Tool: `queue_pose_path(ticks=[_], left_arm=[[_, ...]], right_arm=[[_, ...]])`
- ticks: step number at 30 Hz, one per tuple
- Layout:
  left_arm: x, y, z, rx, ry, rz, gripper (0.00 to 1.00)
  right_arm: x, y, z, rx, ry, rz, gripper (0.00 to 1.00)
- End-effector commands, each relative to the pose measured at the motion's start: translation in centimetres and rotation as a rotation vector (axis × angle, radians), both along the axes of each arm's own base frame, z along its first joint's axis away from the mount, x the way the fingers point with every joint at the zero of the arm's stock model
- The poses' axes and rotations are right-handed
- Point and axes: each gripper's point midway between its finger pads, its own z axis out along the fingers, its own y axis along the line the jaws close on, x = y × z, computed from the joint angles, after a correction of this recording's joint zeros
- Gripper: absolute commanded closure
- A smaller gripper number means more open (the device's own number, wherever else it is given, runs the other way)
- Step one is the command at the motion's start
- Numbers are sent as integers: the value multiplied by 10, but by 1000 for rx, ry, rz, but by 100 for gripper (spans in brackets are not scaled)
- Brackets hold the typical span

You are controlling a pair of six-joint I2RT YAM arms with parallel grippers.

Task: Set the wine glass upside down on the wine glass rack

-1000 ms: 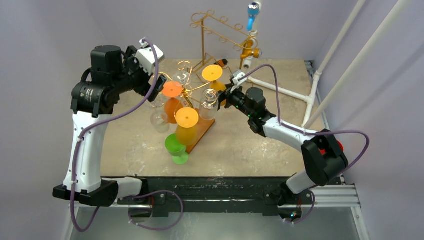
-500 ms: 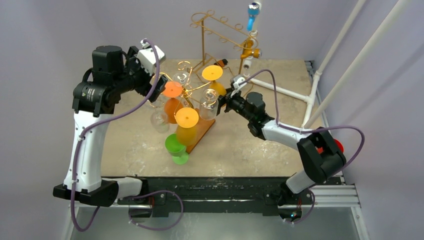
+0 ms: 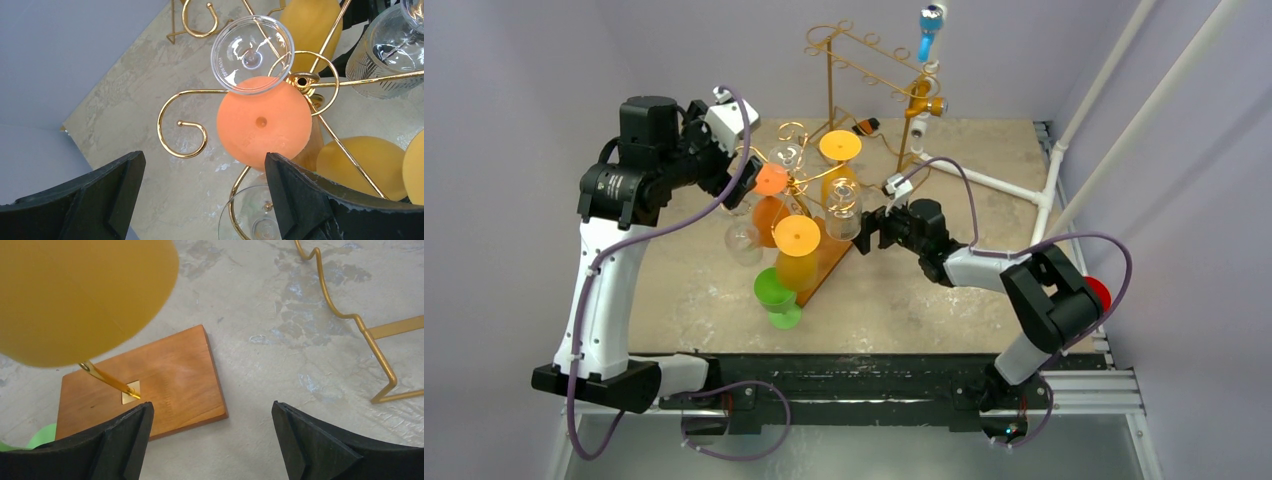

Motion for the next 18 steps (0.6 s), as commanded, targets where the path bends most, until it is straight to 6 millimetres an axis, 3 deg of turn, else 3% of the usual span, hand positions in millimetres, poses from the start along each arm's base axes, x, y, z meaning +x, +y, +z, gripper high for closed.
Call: queue_pose_path(ticks=[1,5,9,14,18], left_arm=[[3,-1,25,-21,-84,-2,1],[7,0,43,-46,-123,29,1],[11,1,48,-77,-124,67,0],[17,-3,28,-75,-56,58,0],[26,1,8,-45,-6,86,0]], right_arm=[[2,-3,17,41,-23,-32,1],[-6,-10,24,71,1,-61,1],[-30,-16,44,126,0,-47,1],[-64,-25,66,143,-24,-50,1],[-74,-37,80,156,-17,-94,3]])
